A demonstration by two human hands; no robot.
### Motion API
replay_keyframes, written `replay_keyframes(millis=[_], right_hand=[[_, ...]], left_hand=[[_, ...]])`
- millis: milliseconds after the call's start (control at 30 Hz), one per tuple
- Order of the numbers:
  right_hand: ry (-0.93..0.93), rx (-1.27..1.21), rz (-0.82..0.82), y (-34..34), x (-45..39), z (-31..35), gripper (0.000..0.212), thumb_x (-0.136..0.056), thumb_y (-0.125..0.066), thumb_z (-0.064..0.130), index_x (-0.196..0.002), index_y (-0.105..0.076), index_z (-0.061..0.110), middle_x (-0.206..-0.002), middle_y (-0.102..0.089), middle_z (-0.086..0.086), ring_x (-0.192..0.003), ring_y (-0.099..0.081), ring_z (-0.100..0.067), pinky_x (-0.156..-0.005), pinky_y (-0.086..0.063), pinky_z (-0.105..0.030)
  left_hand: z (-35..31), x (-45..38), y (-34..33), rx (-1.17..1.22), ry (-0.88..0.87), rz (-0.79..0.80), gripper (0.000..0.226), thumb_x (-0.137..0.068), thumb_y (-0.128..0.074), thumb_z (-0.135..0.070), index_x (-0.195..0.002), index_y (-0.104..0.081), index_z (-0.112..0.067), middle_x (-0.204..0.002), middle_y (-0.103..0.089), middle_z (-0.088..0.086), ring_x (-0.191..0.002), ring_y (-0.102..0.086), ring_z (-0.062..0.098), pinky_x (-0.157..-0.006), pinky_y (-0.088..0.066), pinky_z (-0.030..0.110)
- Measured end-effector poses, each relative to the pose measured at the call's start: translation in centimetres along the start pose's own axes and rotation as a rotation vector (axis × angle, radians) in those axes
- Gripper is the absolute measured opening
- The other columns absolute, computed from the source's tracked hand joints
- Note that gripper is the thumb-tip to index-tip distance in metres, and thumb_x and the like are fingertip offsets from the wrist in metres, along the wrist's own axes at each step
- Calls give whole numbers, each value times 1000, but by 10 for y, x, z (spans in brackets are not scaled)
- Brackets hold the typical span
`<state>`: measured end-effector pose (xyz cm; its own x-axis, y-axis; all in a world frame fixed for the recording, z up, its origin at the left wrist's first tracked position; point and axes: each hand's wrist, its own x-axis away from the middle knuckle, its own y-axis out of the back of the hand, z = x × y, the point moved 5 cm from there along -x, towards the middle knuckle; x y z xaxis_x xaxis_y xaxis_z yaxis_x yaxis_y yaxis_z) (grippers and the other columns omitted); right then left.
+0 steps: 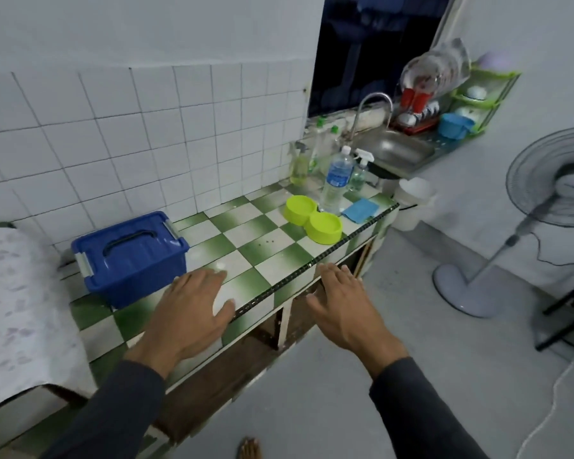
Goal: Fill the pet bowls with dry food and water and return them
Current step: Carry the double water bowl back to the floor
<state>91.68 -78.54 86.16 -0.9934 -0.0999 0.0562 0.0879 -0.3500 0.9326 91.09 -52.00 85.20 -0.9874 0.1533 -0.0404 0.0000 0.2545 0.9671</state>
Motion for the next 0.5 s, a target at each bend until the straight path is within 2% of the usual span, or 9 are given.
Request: replay_keyframes(millis=[133, 333, 433, 500], right_hand=[[-68, -14, -23, 10, -35, -30, 69, -99, -39, 48, -160, -22, 20, -168, -19, -4, -156, -11, -26, -126, -9, -48], [-151, -17, -57, 26, -99, -60, 71, -99, -38, 53, -161, -19, 21, -169, -17, -5, -156, -12, -26, -127, -10, -47], [-179, -16, -54, 29, -124, -74, 72, -100, -38, 53, -161, -18, 21, -169, -15, -5, -156, -11, -25, -127, -11, -47], [-191, -17, -57, 31, -138, -82, 72, -99, -36, 54, -161, -18, 21, -169, -15, -5, -156, -12, -25, -127, -11, -47]], left_hand=[[-19, -65, -4, -3, -57, 42, 70, -94, -33, -58, -154, -44, -24, -154, -47, 0, -138, -43, 21, -114, -38, 42], [-42, -164, 1, -24, -142, 41, 75, -91, -28, -61, -154, -44, -24, -155, -46, 0, -140, -41, 22, -116, -36, 41], [-51, -201, -2, -29, -187, 48, 85, -85, -18, -66, -152, -46, -23, -152, -48, 1, -137, -44, 24, -114, -38, 42], [-57, -221, -6, -17, -206, 48, 85, -84, -18, -66, -150, -48, -23, -149, -51, 2, -134, -47, 25, -112, -40, 43]])
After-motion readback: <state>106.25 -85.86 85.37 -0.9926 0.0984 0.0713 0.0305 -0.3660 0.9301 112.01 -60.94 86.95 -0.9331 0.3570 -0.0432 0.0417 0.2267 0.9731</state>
